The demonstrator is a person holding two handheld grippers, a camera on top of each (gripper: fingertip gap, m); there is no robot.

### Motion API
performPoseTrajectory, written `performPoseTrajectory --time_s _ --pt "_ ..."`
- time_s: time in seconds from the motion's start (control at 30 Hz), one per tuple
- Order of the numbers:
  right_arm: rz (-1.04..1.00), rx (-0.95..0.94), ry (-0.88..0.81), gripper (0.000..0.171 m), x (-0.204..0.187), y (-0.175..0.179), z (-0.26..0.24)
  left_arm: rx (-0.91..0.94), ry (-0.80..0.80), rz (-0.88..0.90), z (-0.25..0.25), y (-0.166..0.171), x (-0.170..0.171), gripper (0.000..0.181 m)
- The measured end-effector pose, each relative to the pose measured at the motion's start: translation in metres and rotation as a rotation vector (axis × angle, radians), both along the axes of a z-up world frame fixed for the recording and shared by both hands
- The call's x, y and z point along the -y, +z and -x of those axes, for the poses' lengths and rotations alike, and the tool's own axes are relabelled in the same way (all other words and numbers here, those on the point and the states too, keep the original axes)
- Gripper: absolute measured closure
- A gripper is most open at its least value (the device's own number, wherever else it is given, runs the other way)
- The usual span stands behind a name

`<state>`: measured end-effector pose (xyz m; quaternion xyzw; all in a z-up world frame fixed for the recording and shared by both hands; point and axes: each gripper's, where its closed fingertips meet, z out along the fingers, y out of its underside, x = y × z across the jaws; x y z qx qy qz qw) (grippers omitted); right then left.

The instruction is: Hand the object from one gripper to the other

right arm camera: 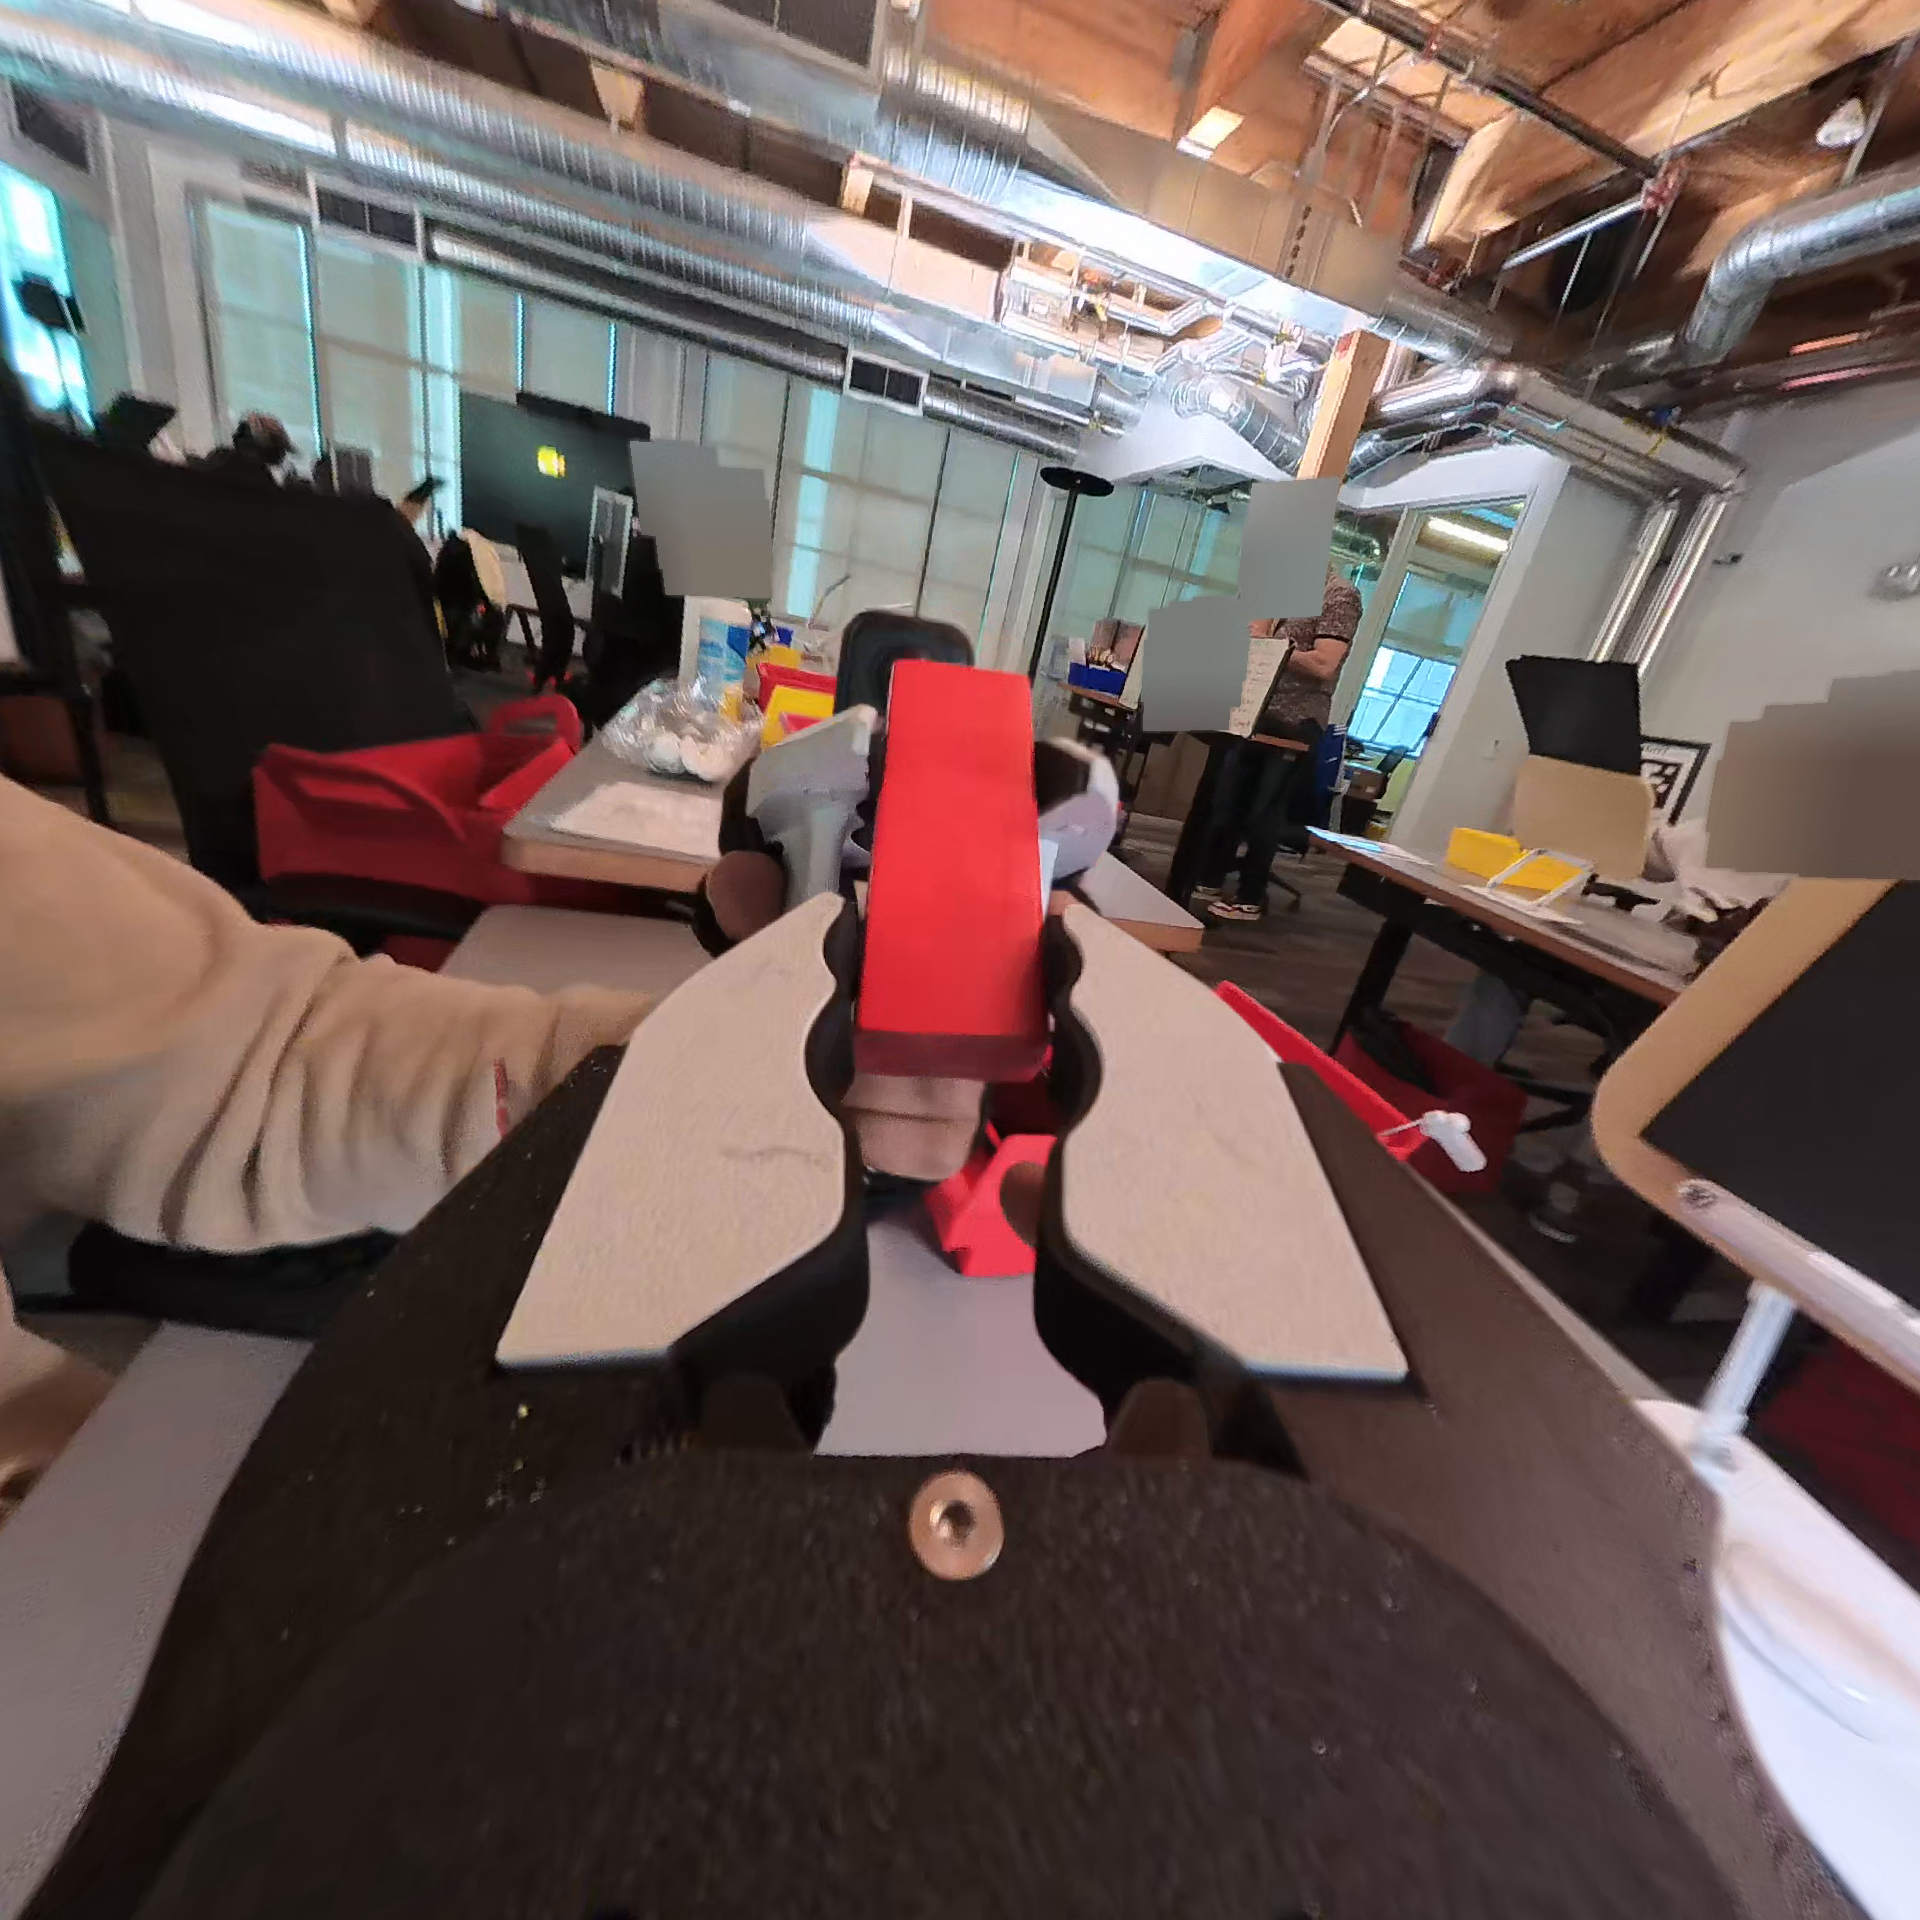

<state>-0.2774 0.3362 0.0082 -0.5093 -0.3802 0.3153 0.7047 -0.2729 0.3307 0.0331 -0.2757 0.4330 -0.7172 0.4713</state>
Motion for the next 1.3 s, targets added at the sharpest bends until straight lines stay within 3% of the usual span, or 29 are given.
performPoseTrajectory --time_s 0.2,0.37,0.57,0.67,0.8,0.97,1.3 --pt "-0.278 0.383 -0.248 0.137 0.001 -0.004 -0.026 -0.306 0.100 -0.069 -0.007 -0.022 -0.018 0.141" --pt "-0.424 0.543 -0.360 0.138 0.002 -0.004 -0.028 -0.436 0.036 0.040 -0.008 -0.032 -0.024 0.147" --pt "-0.541 0.501 -0.416 0.137 0.005 0.006 -0.022 -0.316 -0.215 0.273 -0.004 -0.017 -0.022 0.164" --pt "-0.494 0.472 -0.420 0.108 0.001 0.006 -0.019 -0.296 -0.257 0.299 -0.010 -0.018 -0.015 0.165" --pt "-0.559 0.493 -0.442 0.097 0.001 0.005 -0.012 -0.287 -0.353 0.342 -0.017 -0.014 0.004 0.165" --pt "-0.605 0.523 -0.459 0.100 0.002 0.003 -0.009 -0.325 -0.382 0.318 -0.023 -0.017 0.020 0.164" --pt "-0.592 0.551 -0.481 0.102 -0.003 -0.004 -0.012 -0.355 -0.334 0.341 -0.028 -0.022 0.014 0.163"
